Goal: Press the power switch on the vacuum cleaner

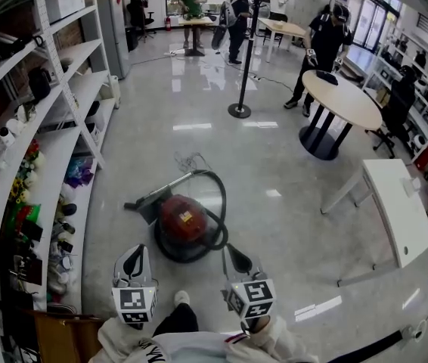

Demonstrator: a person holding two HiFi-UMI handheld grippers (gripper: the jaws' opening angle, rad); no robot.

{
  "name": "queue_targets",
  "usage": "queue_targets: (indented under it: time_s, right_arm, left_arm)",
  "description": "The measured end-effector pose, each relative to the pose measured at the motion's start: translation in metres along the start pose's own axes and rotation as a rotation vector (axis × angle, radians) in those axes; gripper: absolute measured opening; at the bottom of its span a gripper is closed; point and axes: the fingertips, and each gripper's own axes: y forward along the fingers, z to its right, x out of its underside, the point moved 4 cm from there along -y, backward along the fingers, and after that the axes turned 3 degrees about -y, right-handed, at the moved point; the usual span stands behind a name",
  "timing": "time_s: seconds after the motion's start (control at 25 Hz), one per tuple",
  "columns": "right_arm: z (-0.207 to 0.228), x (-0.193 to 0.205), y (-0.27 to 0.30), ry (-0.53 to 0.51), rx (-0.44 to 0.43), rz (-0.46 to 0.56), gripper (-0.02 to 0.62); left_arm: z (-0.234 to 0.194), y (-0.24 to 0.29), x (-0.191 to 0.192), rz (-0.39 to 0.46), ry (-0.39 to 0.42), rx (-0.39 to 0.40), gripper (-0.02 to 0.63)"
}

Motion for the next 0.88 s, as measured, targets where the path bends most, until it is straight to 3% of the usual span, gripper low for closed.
queue_targets:
  time_s: [0.88]
  right_arm:
    - [-0.002, 0.031, -0.111, -0.008, -0.035, -0.008, 0.000]
  left_arm:
    - [0.073, -0.086, 0.015, 0.011, -0.015, -0.025, 0.000]
